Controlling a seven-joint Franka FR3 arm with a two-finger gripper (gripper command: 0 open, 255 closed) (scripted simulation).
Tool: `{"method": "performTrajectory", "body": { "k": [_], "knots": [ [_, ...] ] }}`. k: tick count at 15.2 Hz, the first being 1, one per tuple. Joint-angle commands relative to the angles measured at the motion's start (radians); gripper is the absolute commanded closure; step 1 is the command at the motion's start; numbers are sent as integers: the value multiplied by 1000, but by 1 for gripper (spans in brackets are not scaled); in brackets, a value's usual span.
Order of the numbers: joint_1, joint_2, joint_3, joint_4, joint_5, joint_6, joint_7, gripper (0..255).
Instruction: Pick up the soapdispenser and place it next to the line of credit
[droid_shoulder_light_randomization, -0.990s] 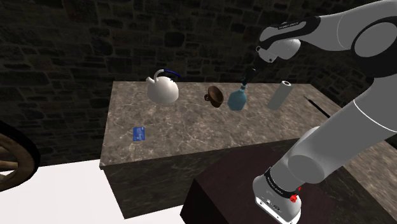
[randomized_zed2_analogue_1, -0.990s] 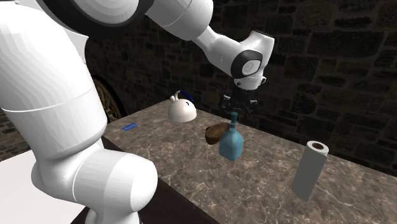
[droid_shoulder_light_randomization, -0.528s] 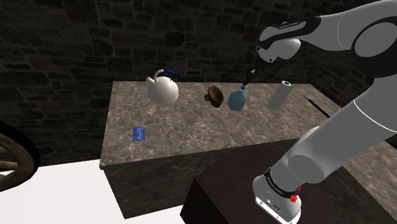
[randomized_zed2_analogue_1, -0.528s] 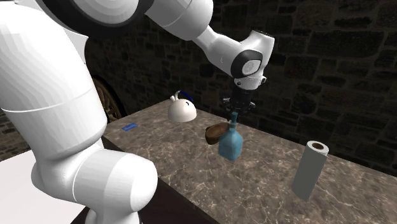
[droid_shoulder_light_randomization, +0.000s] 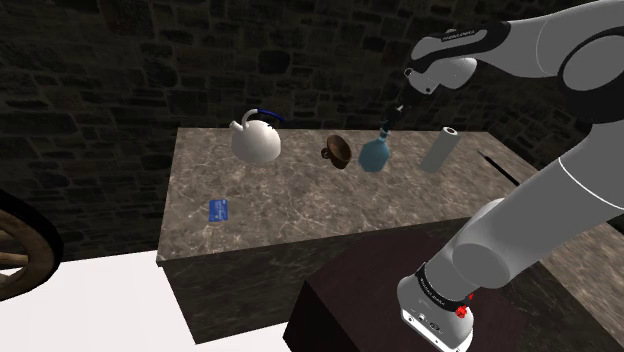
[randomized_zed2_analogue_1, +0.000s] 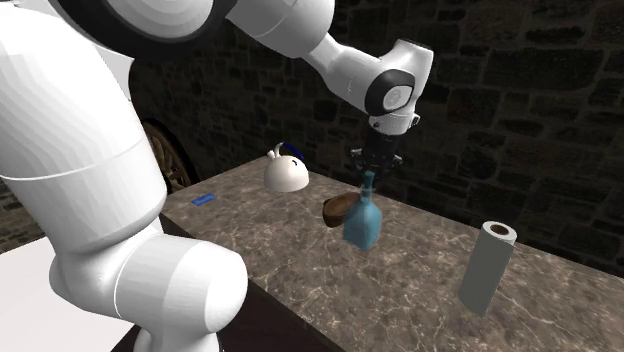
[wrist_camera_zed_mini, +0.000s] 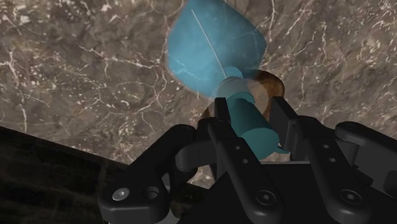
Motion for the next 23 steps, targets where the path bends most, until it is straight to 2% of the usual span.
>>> {"method": "performTrajectory", "body": {
  "k": [1,23],
  "knots": [
    [0,-11,4,18,-10,-25,14,255],
    [-1,-71,27,259,-63,-305,104,255]
  ]
}}
